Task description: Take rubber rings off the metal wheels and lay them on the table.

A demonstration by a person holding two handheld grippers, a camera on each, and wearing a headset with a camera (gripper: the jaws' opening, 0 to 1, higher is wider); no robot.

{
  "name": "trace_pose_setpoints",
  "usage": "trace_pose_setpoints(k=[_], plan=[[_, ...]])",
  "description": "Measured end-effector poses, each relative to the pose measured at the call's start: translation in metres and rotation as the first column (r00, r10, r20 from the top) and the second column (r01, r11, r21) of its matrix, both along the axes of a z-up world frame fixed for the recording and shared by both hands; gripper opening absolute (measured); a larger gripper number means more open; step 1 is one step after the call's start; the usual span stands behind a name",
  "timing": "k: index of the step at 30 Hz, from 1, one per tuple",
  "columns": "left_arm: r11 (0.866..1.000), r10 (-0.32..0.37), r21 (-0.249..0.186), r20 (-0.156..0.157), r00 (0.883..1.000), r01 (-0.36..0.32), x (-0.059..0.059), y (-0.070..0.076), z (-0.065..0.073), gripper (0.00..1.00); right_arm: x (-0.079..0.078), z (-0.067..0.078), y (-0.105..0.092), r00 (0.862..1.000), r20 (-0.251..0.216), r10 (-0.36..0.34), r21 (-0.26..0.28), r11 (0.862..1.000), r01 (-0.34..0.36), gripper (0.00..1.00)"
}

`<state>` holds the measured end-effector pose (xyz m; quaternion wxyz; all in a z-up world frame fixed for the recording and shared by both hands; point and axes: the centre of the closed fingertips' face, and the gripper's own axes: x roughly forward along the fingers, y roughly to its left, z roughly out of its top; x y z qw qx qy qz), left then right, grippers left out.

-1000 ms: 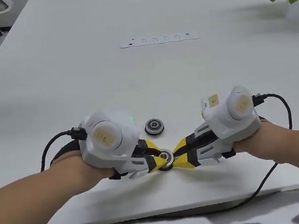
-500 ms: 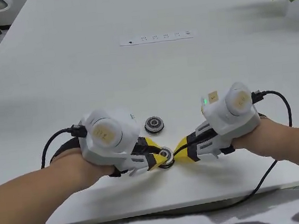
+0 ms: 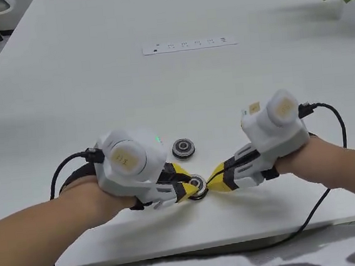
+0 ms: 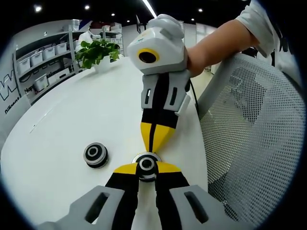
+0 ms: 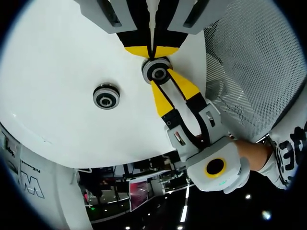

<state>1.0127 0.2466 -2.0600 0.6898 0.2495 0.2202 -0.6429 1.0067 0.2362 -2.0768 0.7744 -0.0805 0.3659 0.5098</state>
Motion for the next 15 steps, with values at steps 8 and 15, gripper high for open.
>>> trace_pose_setpoints(k=[8, 15], plan=[[1.0, -0.001, 0.0, 0.0, 1.0, 0.001, -0.0005, -0.0002, 0.0, 0.07, -0.003, 0.0023, 0.0015, 0.999, -0.036, -0.028, 0.023, 0.999, 0.029, 0.0], [1.0, -0.001, 0.0, 0.001, 1.0, 0.001, -0.0007, -0.0002, -0.0001, 0.07, -0.0034, 0.0036, 0.0023, 0.997, -0.061, -0.049, 0.031, 0.998, 0.051, 0.0]])
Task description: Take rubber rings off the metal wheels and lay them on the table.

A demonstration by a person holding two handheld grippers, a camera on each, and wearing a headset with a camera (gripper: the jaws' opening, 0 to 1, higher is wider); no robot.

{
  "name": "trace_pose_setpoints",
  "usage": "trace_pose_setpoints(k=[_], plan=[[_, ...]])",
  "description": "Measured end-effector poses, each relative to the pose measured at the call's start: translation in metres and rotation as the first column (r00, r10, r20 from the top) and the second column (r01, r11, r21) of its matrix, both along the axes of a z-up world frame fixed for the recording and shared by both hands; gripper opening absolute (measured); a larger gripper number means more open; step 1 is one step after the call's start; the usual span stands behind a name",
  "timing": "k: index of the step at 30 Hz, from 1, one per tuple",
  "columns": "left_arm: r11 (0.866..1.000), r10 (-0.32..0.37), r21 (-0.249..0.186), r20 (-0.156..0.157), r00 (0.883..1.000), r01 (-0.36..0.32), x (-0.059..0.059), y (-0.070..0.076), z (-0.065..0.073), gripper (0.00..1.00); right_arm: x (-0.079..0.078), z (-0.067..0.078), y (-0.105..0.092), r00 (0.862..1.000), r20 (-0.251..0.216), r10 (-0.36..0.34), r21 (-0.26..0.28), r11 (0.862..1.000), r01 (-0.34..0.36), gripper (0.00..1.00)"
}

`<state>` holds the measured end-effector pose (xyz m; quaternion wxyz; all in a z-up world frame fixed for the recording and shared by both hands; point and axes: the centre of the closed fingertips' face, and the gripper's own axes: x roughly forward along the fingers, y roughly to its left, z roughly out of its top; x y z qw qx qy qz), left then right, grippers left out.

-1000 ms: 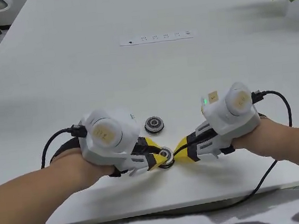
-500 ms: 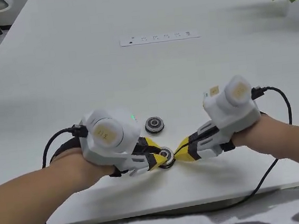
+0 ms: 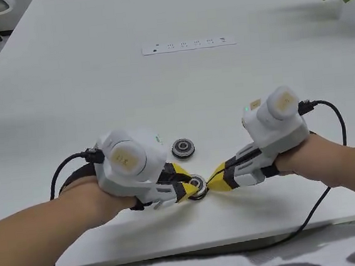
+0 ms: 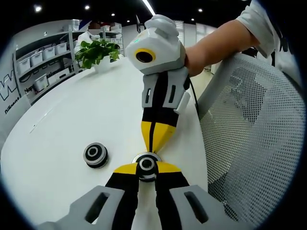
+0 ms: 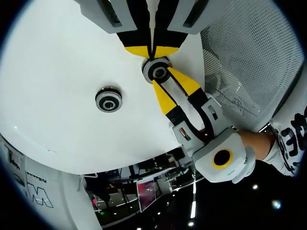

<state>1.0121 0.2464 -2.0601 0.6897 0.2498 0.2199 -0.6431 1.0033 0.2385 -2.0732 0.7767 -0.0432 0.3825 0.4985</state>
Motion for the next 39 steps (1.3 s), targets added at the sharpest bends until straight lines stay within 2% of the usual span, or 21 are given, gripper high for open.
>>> trace_pose_setpoints(k=[39], plan=[[1.0, 0.0, 0.004, -0.002, 1.0, 0.0, -0.0005, -0.0008, 0.0, 0.07, 0.0, 0.0038, -0.0021, 0.996, -0.072, -0.059, 0.033, 0.998, 0.061, 0.0]])
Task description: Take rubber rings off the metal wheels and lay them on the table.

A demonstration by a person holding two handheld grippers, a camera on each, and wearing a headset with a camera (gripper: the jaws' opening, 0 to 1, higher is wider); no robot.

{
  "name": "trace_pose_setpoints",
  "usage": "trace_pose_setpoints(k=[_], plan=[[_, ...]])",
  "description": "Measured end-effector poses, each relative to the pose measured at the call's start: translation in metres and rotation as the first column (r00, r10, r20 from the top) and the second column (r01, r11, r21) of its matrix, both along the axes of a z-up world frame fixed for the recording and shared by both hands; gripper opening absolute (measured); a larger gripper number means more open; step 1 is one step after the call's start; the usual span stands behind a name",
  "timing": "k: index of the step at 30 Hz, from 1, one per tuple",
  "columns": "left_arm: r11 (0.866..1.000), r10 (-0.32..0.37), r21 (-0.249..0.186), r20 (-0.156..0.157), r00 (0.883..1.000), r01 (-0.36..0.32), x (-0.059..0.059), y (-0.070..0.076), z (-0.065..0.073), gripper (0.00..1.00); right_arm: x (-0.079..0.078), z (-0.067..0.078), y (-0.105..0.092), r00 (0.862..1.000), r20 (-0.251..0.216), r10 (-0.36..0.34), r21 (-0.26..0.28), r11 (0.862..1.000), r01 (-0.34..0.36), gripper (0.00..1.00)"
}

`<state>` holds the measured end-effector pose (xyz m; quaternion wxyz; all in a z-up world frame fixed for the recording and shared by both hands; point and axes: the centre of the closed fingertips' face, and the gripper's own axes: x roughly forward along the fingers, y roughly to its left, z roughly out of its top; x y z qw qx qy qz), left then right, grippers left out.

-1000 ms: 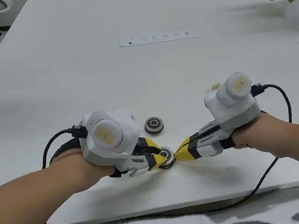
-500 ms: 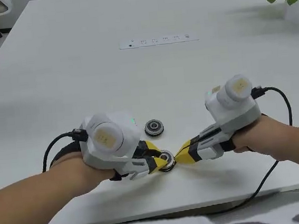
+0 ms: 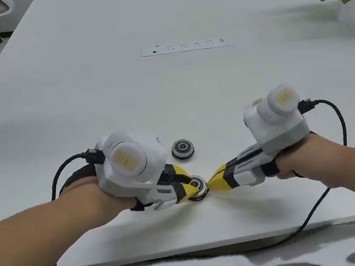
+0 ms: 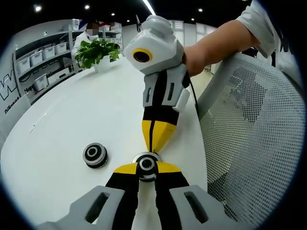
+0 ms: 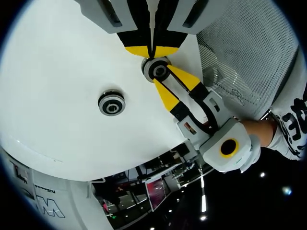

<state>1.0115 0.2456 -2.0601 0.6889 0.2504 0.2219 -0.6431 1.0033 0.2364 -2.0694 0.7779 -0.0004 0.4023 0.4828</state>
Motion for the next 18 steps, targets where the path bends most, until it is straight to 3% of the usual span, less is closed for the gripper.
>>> trace_pose_setpoints(k=[18], plan=[[1.0, -0.002, 0.01, 0.006, 1.0, 0.002, 0.0, 0.0, 0.0001, 0.07, 0.0019, -0.0001, -0.0017, 1.0, -0.021, -0.021, 0.008, 1.0, 0.021, 0.0]])
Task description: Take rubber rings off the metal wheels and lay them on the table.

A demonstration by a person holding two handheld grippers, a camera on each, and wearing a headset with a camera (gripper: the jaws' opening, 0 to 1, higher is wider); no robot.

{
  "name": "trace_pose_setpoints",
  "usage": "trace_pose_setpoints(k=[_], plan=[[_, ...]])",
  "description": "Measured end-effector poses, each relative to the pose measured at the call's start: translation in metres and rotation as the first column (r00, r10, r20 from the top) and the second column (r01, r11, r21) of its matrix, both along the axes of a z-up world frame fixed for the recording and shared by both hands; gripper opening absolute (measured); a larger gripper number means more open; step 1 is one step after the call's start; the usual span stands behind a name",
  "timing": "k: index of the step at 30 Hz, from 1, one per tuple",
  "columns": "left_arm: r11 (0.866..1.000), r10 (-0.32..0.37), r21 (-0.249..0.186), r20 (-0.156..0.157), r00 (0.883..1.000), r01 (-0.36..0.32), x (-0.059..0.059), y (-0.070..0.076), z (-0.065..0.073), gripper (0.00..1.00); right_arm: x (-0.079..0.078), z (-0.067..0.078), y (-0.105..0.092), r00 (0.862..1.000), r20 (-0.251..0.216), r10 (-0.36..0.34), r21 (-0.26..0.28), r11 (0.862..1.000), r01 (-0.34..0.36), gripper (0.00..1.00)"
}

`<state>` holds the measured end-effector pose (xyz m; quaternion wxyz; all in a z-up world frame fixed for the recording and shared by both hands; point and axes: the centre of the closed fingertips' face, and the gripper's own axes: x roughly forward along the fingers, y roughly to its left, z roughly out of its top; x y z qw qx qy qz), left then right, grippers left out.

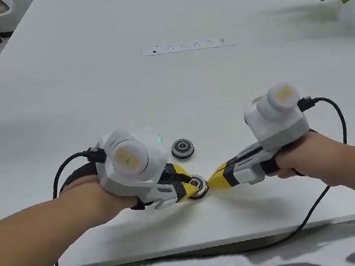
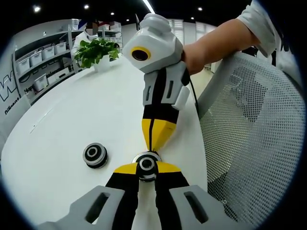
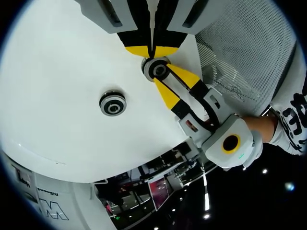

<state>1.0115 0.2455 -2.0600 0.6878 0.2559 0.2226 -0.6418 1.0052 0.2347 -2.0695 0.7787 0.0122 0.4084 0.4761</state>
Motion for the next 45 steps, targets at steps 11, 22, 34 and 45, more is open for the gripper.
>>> trace_pose_setpoints(k=[11, 22, 34, 45], plan=[[1.0, 0.003, -0.001, 0.0, 1.0, -0.003, 0.0, 0.0, 0.0, 0.07, 0.001, 0.002, -0.001, 1.0, -0.014, -0.02, 0.018, 1.0, 0.02, 0.0], [1.0, 0.005, 0.001, 0.002, 1.0, -0.005, 0.0, 0.0, 0.0, 0.07, 0.003, 0.004, 0.001, 0.997, -0.044, -0.066, 0.06, 0.996, 0.069, 0.0], [1.0, 0.007, 0.002, 0.002, 1.0, -0.007, 0.0, 0.0, 0.0, 0.07, 0.002, 0.008, 0.005, 0.997, -0.042, -0.069, 0.079, 0.994, 0.072, 0.0], [1.0, 0.006, 0.007, 0.006, 1.0, -0.006, 0.0, 0.0, 0.0, 0.06, -0.001, 0.012, 0.01, 0.997, -0.033, -0.063, 0.093, 0.994, 0.066, 0.0]])
